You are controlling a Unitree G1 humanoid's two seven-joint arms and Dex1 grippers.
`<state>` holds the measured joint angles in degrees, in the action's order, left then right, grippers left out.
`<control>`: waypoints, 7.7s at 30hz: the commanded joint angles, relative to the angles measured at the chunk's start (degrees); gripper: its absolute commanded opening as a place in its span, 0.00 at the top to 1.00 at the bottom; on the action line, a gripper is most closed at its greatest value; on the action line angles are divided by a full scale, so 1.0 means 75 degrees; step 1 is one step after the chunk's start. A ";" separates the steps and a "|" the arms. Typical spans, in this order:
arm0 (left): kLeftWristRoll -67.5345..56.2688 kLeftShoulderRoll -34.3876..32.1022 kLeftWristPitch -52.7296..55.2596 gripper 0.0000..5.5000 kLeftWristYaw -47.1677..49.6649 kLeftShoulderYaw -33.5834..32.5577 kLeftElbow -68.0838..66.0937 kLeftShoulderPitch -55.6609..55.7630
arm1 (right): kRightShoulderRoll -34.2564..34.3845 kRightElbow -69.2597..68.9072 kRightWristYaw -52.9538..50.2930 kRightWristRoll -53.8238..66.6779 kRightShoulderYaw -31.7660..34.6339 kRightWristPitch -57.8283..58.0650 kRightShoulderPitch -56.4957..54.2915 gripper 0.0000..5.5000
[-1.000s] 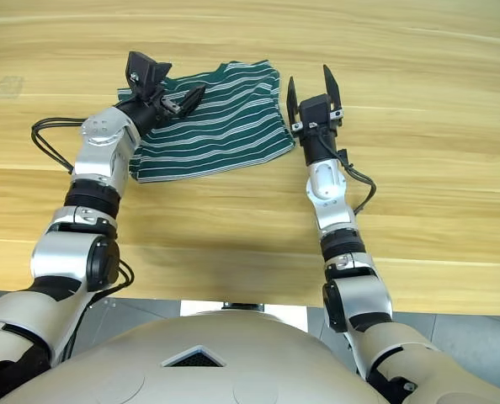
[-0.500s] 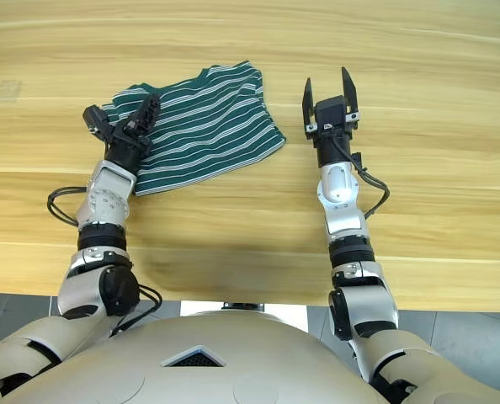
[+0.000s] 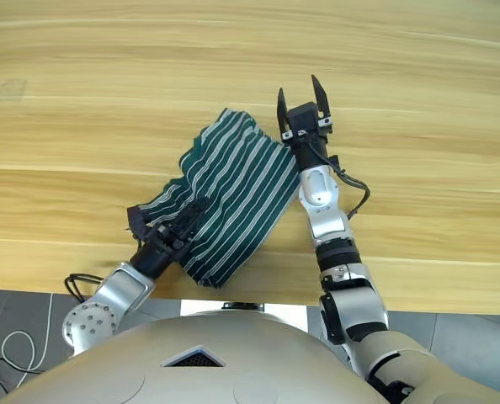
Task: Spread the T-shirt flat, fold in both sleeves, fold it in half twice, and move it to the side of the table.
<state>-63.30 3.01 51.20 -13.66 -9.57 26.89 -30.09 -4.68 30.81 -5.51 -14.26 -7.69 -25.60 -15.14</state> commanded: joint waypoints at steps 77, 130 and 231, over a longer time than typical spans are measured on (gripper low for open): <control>0.3980 -0.0578 -0.4580 0.20 -0.1788 0.0888 -0.2201 0.0953 | -0.1346 0.1803 0.1234 0.1539 0.1570 0.0295 -0.0716 0.47; 0.5689 -0.1020 -0.5759 0.20 -0.2558 0.1551 -0.6497 0.4836 | -0.3238 -0.0658 0.3774 -0.1056 -0.2529 -0.0536 0.2910 0.47; 1.3637 -0.7546 -1.3963 0.23 -0.2411 0.4933 -0.4899 0.3128 | -0.5467 -0.1982 0.2956 -0.3058 -0.2259 -0.5466 0.2289 0.50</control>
<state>29.90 -53.26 -56.69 -27.28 22.01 -3.01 -3.55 -45.67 13.54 15.99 -34.96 -24.51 -67.62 3.39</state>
